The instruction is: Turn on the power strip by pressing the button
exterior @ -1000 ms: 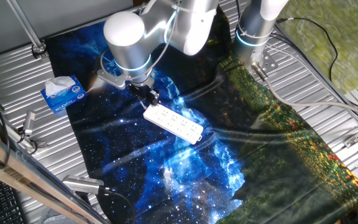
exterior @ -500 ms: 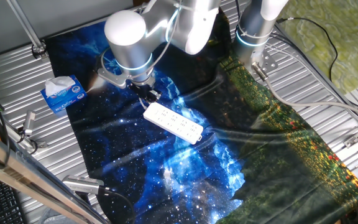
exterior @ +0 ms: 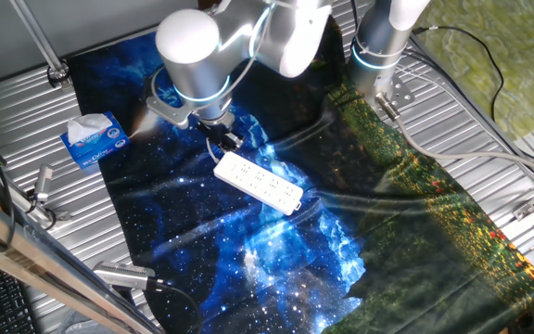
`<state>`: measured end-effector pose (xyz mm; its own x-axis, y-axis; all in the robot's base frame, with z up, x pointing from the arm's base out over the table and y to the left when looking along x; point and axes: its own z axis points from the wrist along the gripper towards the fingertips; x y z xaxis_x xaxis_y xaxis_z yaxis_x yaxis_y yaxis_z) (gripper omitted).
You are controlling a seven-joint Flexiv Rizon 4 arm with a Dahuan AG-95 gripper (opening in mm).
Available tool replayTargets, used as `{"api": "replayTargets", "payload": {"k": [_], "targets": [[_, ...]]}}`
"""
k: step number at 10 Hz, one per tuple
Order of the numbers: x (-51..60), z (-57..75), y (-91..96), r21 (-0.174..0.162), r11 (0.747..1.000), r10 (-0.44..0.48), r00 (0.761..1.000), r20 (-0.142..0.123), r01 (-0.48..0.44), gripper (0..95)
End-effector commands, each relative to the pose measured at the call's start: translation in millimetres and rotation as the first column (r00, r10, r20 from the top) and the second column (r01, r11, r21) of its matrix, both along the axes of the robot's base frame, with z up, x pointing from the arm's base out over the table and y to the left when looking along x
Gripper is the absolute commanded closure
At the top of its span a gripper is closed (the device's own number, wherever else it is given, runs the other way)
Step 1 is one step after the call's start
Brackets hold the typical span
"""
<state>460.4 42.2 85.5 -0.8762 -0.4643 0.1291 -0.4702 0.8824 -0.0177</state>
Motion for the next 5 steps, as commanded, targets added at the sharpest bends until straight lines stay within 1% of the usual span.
{"api": "replayTargets", "payload": {"k": [1,5], "targets": [[1.5,-0.1,0.4,0.002,1.0,0.008,1.0,-0.006,-0.008,95.0],[1.3,0.2,0.6,0.003,1.0,0.005,1.0,-0.003,-0.005,95.0]]}}
